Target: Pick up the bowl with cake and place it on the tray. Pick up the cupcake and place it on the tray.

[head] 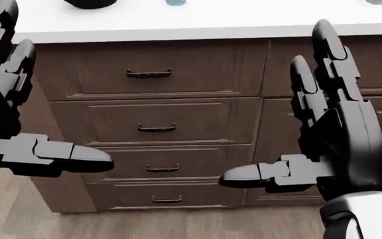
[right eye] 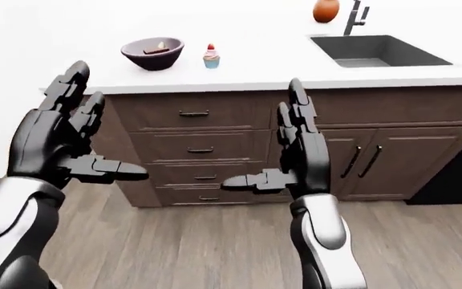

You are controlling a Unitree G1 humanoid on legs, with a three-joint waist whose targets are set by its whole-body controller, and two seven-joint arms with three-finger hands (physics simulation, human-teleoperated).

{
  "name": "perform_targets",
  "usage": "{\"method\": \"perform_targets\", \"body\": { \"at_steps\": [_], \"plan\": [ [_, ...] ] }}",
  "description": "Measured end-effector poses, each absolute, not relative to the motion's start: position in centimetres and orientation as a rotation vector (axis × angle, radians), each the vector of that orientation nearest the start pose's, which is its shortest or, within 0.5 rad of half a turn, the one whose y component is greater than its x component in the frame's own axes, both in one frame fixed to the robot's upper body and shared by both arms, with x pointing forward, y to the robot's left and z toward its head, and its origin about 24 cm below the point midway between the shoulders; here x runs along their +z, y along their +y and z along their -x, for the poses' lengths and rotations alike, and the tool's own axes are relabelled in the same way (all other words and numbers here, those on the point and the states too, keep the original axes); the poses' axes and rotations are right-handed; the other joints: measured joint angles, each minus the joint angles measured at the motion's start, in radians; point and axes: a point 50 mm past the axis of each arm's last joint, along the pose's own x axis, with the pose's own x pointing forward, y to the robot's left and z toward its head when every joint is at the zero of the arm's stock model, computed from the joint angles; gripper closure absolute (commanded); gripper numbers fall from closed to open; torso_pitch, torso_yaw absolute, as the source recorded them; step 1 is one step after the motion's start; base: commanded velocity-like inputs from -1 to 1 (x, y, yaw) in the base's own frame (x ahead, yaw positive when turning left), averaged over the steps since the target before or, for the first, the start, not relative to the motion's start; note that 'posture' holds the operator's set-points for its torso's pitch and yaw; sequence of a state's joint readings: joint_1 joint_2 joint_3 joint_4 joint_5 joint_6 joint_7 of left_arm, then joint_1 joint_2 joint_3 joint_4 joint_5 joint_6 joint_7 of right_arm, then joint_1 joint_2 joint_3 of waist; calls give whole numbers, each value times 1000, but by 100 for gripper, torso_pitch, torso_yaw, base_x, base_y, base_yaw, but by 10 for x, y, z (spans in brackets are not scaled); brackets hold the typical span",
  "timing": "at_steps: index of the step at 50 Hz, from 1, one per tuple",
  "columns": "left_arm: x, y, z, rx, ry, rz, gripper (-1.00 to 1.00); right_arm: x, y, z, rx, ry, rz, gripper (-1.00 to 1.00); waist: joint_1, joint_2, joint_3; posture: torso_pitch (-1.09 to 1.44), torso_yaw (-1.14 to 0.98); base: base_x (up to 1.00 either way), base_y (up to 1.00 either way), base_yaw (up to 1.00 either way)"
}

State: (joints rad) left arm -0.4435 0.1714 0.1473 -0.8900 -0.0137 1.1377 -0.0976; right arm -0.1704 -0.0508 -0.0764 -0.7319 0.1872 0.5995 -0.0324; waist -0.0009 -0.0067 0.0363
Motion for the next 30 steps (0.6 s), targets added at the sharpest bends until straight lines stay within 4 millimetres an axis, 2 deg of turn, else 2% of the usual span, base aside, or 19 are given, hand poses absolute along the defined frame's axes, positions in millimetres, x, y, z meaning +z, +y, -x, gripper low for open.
{"method": "perform_targets", "body": {
  "at_steps": [5,6,7,8,9,11,14,17,19,21,22,23,24,26,30],
  "plan": [
    [233,164,-238,-30,-190,-132,-100,187,-151,-236,63,-285,-94,-100,-5,45,-2,0,0,51,0,0],
    [233,166,-238,-22,-186,-132,-100,187,-149,-236,71,-283,-99,-100,0,29,13,0,0,52,0,0],
    [232,167,-238,-13,-171,-129,-100,185,-147,-237,80,-272,-101,-100,8,24,32,0,0,52,0,0],
    [230,169,-239,-4,-155,-127,-100,184,-146,-237,89,-260,-102,-100,12,36,42,0,0,52,0,0],
    [228,171,-239,6,-144,-127,-100,183,-145,-237,96,-254,-103,-100,15,49,38,0,0,52,0,0],
    [231,172,-240,10,-151,-128,-100,184,-145,-237,97,-259,-103,-100,15,59,20,0,0,51,0,0],
    [237,170,-236,3,-197,-133,-100,190,-146,-234,90,-294,-101,-100,20,45,7,0,0,52,0,0],
    [241,171,-234,2,-213,-134,-100,195,-145,-232,95,-319,-101,-100,35,20,8,0,0,52,0,0],
    [243,172,-233,10,-213,-134,-100,197,-144,-231,102,-321,-101,-100,42,-2,2,0,0,51,0,0],
    [247,172,-233,12,-221,-136,-100,200,-144,-231,103,-327,-99,-100,36,-38,-7,0,0,51,0,0],
    [246,170,-233,3,-217,-131,-100,200,-145,-231,96,-322,-95,-100,25,-29,6,0,0,51,0,0],
    [244,168,-233,-10,-204,-131,-100,198,-147,-232,85,-307,-94,-100,20,-32,24,0,0,51,0,0],
    [243,166,-233,-27,-191,-131,-100,195,-149,-232,70,-292,-92,-100,15,-42,29,0,0,50,0,0],
    [243,166,-233,-36,-183,-132,-100,194,-150,-233,62,-281,-88,-100,7,-48,18,0,0,52,0,0],
    [249,170,-230,-14,-221,-133,-100,200,-147,-230,78,-322,-89,-100,2,-23,7,0,0,38,7,0]
  ]
}}
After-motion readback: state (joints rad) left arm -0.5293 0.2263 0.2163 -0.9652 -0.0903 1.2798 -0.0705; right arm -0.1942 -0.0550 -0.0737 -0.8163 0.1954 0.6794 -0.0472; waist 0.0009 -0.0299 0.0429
